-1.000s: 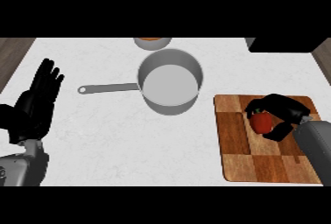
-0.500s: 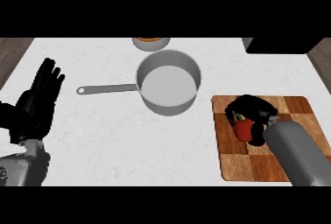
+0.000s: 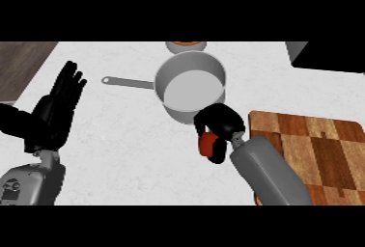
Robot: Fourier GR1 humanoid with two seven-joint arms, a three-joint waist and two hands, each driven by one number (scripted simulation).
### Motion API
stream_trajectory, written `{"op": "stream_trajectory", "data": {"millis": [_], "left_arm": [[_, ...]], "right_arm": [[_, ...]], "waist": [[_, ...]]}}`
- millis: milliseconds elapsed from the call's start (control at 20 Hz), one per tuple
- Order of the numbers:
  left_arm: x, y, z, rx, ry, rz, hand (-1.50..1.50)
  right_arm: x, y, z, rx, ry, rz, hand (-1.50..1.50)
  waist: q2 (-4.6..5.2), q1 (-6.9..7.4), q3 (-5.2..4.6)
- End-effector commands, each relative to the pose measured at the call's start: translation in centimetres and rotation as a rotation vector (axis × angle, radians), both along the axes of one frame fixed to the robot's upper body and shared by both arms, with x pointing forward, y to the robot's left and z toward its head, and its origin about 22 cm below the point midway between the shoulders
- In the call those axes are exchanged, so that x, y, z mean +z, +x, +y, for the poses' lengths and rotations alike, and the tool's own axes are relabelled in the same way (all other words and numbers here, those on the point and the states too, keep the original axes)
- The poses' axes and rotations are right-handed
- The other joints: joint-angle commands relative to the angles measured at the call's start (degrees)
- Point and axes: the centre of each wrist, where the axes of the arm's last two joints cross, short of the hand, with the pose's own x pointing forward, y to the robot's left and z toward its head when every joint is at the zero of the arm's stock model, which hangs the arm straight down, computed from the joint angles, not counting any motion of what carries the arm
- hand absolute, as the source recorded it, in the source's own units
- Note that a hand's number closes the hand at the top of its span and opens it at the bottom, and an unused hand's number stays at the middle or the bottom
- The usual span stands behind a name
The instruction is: Pick the bell pepper from the cutting board and place it in the pot
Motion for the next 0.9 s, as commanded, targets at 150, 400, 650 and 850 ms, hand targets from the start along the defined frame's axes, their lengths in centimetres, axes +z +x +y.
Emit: {"op": "stream_trajectory", "data": {"millis": [150,400,650,850], "left_arm": [[0.1,0.6,-1.1,-0.041,-0.003,0.01,0.0],[-0.4,0.7,-1.2,-0.041,-0.004,0.024,0.0],[-0.3,1.0,-1.2,-0.031,0.002,0.015,0.0],[-0.9,1.3,-1.1,-0.013,0.005,0.03,0.0]], "right_arm": [[5.5,-1.5,5.0,-0.191,0.205,-0.214,1.5],[9.7,-2.7,7.4,-0.378,0.359,-0.415,1.5],[13.7,-4.5,10.3,-0.522,0.481,-0.573,1.5],[15.0,-5.5,12.8,-0.645,0.474,-0.633,1.5]], "waist": [[-0.11,1.91,0.71],[-0.36,1.93,0.47],[-0.45,1.42,0.27],[0.21,0.76,0.15]]}}
